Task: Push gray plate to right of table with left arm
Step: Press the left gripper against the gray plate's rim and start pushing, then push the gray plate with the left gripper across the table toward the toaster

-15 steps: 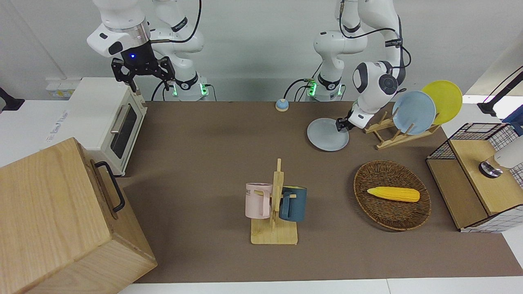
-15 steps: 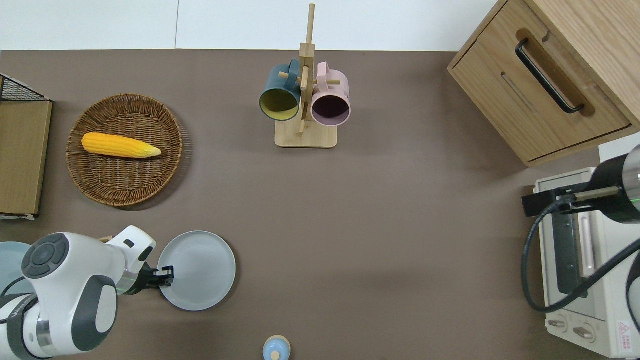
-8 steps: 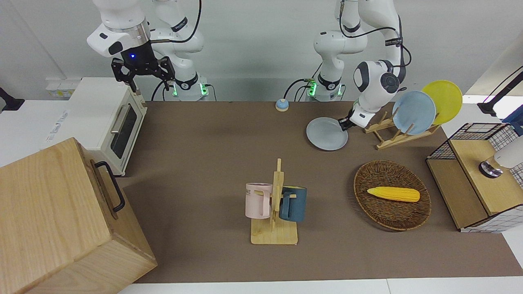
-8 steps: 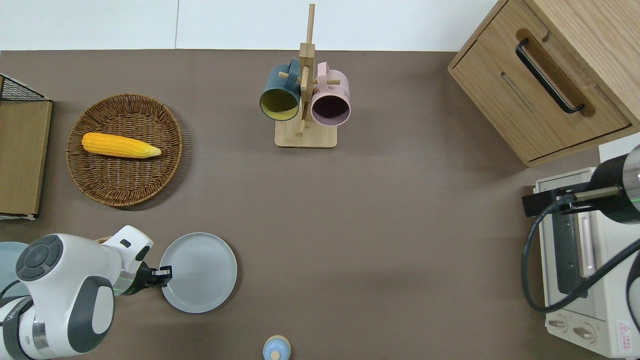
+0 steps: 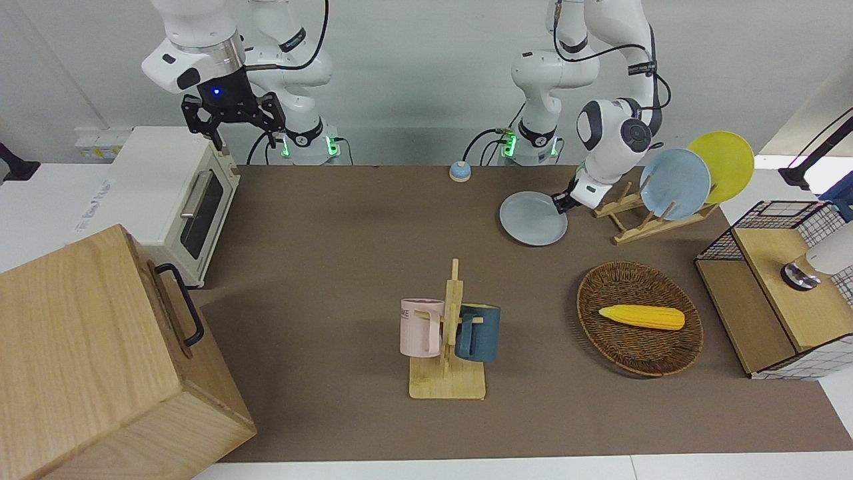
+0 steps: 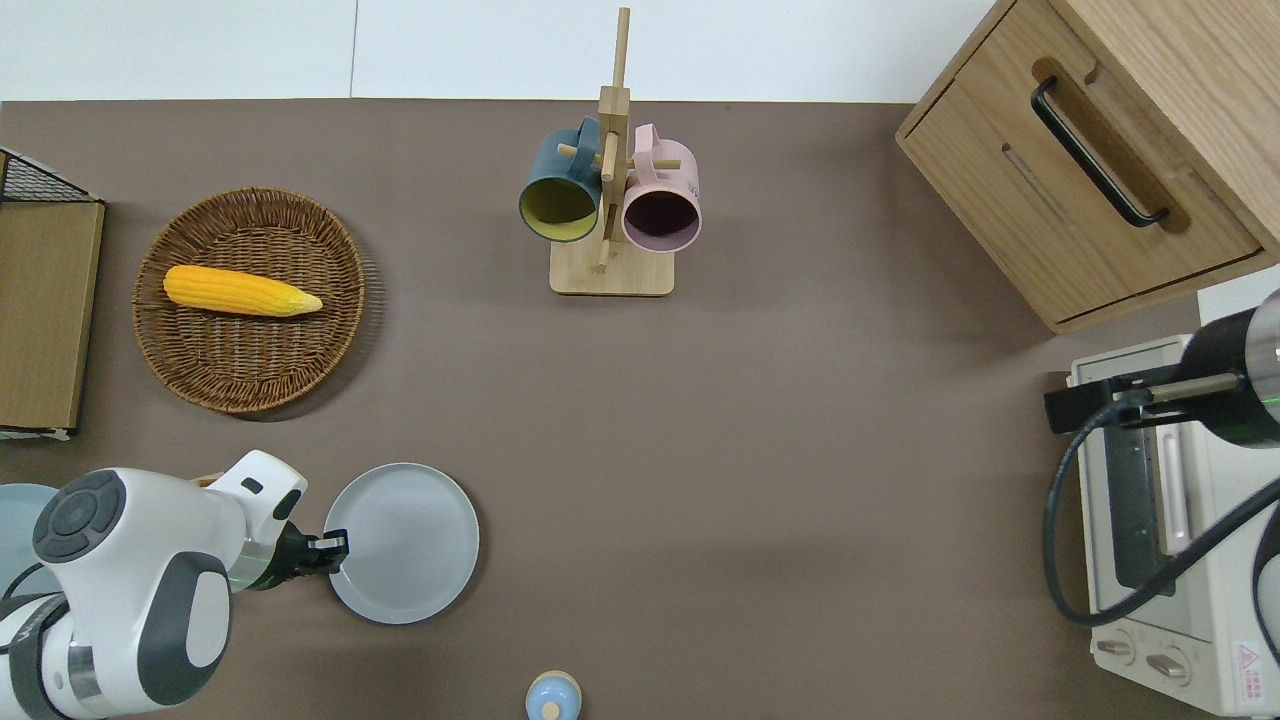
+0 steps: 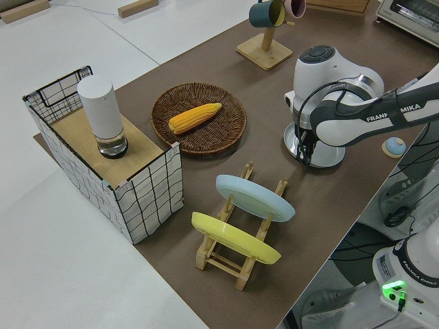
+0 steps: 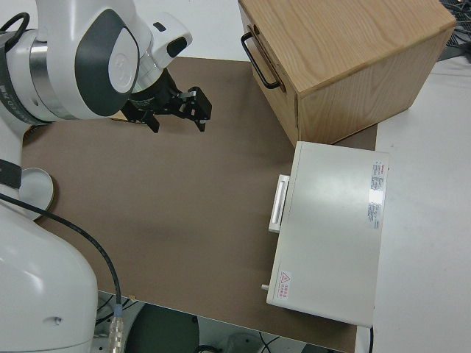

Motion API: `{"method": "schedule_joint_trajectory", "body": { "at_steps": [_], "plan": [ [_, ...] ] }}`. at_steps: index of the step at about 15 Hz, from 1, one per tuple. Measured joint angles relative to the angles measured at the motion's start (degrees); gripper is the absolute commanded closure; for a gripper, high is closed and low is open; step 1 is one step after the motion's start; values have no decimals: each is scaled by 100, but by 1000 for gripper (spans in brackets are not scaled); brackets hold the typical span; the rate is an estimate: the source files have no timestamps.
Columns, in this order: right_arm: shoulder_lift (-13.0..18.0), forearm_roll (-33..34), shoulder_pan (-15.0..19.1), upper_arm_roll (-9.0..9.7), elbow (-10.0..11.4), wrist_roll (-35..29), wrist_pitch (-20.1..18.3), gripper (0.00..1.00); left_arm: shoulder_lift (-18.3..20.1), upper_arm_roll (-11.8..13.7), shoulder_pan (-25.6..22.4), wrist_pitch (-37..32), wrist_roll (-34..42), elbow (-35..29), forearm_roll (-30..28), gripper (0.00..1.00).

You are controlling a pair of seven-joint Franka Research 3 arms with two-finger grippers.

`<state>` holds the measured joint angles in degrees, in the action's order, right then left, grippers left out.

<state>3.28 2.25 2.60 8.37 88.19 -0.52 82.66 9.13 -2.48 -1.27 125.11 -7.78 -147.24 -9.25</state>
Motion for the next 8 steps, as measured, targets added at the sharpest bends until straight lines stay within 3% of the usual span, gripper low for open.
{"method": "schedule_joint_trajectory", "body": {
  "at_steps": [3,8],
  "plan": [
    [0,0,0,0,0,0,0,5,-12,-361,3,98,-263,-8,-273,1000],
    [0,0,0,0,0,0,0,5,-25,-1188,45,341,-865,-9,-681,1000]
  ]
}}
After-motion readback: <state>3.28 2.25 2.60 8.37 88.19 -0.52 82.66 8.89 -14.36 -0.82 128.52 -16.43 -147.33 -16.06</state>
